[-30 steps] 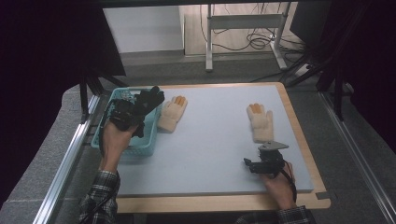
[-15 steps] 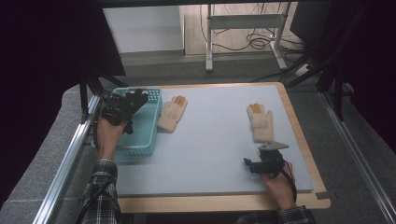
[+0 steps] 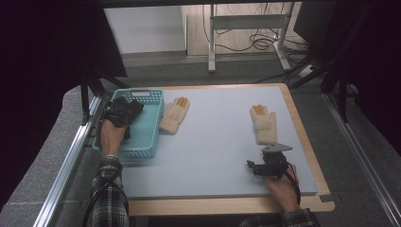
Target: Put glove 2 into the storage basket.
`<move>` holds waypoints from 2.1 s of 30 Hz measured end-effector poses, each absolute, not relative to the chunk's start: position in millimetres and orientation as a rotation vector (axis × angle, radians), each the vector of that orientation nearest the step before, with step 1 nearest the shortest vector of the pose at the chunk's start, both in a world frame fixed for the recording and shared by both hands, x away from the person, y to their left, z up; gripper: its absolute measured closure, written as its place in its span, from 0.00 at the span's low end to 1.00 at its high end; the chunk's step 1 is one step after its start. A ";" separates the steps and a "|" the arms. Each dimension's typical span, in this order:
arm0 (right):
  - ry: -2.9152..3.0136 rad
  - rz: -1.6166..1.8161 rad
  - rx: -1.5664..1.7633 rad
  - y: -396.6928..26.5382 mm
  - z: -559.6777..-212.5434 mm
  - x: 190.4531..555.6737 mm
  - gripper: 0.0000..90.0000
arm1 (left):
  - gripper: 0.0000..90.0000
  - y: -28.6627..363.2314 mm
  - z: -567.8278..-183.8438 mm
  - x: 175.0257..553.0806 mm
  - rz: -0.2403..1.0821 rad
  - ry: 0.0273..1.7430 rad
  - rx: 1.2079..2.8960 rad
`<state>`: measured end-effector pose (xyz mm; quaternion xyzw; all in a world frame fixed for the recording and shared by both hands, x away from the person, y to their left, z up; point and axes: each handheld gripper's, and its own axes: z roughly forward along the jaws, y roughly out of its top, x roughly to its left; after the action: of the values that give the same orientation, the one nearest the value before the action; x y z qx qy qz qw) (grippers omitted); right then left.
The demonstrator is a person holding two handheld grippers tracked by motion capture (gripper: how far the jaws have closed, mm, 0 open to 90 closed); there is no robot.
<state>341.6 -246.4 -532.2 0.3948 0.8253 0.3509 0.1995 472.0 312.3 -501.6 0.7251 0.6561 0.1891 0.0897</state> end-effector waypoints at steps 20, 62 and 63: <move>2.308 0.980 1.104 -246.4 -532.2 341.6 0.22 | 0.13 323.6 -466.4 450.8 0.447 1.754 2.008; 2.309 0.981 1.102 -246.7 -532.2 341.6 0.22 | 0.70 119.3 -489.6 480.3 0.412 1.427 2.210; 2.309 0.982 1.102 -246.8 -532.2 341.6 0.22 | 0.70 119.1 -491.8 482.8 0.428 1.449 2.223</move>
<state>341.6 -246.8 -532.2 0.3940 0.8258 0.3510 0.1991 482.8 119.1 -491.8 0.8059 0.5252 0.1551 0.2251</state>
